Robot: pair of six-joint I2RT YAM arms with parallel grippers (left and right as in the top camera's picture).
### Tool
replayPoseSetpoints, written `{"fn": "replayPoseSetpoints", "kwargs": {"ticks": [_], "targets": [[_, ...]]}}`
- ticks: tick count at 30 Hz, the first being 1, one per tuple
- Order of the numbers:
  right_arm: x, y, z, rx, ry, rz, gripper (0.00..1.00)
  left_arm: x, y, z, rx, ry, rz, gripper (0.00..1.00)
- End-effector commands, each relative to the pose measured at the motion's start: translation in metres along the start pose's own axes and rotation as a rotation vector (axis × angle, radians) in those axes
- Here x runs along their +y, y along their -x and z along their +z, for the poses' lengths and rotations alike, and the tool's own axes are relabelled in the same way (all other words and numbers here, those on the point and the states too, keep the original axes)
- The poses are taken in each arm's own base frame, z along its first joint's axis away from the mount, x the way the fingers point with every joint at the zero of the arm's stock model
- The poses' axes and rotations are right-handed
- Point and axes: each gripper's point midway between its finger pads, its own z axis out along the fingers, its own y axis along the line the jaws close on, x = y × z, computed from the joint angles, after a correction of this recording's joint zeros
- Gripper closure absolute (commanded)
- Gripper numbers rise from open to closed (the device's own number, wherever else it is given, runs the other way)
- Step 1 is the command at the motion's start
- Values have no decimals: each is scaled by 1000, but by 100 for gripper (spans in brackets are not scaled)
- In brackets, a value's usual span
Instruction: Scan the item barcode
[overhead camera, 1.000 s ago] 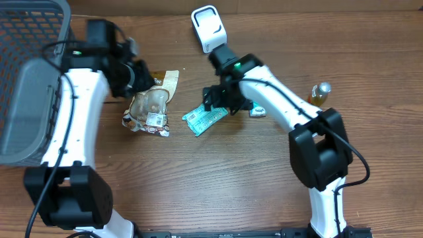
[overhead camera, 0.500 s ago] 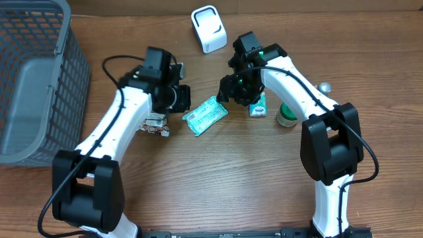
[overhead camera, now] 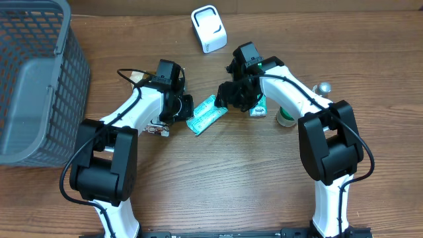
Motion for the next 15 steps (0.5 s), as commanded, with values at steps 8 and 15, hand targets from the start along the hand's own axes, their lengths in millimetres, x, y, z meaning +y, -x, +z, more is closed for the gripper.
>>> {"fn": "replayPoseSetpoints", "kwargs": {"ticks": [8, 15], "targets": [[33, -12, 5, 13, 228, -27, 36, 13, -15, 29, 71, 31, -37, 96], [38, -11, 15, -6, 299, 43, 42, 14, -15, 29, 69, 37, -36, 96]]}}
